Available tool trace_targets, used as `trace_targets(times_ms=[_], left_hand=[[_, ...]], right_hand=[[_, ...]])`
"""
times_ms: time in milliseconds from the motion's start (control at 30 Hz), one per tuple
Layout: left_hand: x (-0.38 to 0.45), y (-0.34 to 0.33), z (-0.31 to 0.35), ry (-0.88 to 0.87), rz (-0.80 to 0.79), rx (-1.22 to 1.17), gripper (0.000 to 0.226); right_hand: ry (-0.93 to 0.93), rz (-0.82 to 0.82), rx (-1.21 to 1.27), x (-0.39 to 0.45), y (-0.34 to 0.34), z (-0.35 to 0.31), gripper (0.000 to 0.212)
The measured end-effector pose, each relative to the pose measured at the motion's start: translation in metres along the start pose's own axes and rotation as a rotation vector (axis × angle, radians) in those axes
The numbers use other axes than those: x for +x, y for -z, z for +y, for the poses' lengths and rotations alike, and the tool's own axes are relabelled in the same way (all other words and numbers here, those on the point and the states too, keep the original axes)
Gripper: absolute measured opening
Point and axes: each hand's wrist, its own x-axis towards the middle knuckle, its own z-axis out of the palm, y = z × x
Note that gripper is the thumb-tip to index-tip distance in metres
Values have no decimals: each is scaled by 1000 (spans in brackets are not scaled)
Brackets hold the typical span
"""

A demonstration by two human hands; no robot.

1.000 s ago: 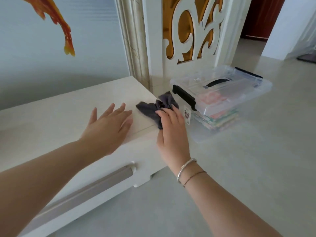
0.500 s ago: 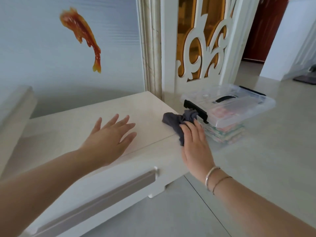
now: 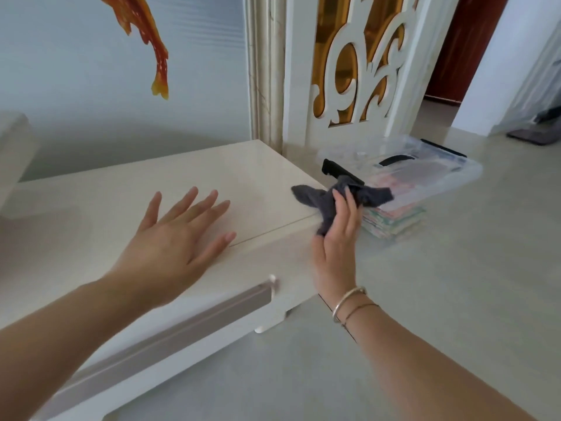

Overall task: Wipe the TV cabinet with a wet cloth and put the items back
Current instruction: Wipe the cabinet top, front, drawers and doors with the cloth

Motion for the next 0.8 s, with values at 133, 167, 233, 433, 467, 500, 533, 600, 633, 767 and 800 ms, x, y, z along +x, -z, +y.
trace_targets(times_ms=[133, 167, 233, 433, 467, 500, 533, 600, 633, 767, 800], left_hand=[[-2, 3, 5, -57, 11, 32, 78], [-2, 3, 5, -71, 8, 44, 79], [-4, 3, 6, -103, -6, 77, 79], [-4, -1, 0, -141, 22, 90, 78], [-4, -2, -1, -145, 26, 84, 79], [-4, -3, -1, -146, 29, 78, 79], [-3, -3, -1, -147, 31, 73, 79], [-3, -4, -2, -147, 38, 56, 78], [-3, -4, -2, -145, 40, 45, 78], [-1, -6, -3, -142, 38, 10, 78], [0, -5, -3, -144, 37, 9, 77]], right_hand=[[-317, 198, 374, 4, -16, -19, 66], [-370, 276, 393, 3, -22, -23, 63], [-484, 375, 408, -7, -36, -26, 60], [-1066, 318, 591, -47, -56, -25, 48], [-1018, 313, 606, -44, -56, -32, 48], [-905, 313, 616, -42, -56, -41, 50], [-759, 313, 609, -41, -56, -53, 52], [-555, 284, 546, -45, -58, -73, 53], [-504, 275, 516, -49, -60, -75, 54], [-477, 404, 505, -53, -72, -54, 56], [-570, 411, 515, -54, -73, -42, 56]])
